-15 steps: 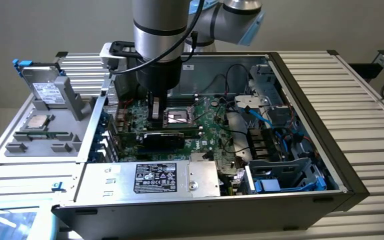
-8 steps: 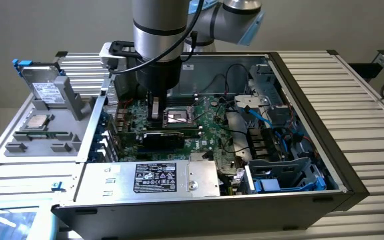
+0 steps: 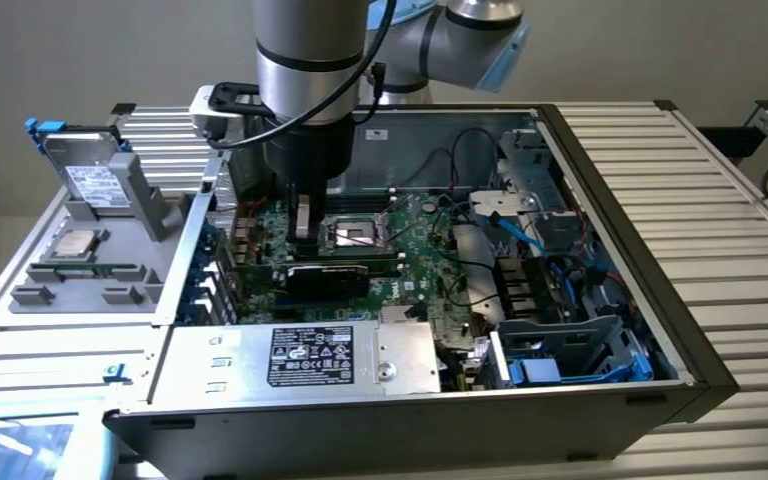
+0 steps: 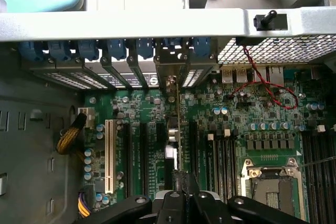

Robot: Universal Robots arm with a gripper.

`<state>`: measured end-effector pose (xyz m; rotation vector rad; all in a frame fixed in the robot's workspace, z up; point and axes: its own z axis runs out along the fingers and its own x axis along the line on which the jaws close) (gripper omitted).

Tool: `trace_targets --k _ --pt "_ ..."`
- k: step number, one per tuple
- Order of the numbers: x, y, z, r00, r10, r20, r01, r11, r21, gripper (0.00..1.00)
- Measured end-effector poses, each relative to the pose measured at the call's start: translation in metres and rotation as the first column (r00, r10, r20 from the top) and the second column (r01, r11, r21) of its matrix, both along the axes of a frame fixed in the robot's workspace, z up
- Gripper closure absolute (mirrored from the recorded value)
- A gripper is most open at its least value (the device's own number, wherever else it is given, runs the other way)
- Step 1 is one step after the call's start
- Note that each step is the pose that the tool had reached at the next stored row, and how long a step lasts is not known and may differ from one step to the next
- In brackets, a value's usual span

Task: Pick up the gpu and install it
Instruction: 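Press down on the gpu until it lock into place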

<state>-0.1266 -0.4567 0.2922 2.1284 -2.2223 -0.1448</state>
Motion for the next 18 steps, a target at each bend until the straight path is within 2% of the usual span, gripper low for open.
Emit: trace_targets --k 9,18 --pt "-0.003 -0.0011 -0.0005 1.0000 0.000 0.0000 0.000 1.0000 0.0000 0.88" --pt "-0.013 -0.0015 -0.0054 1.0000 0.000 0.0001 0.000 1.0000 0.0000 0.88"
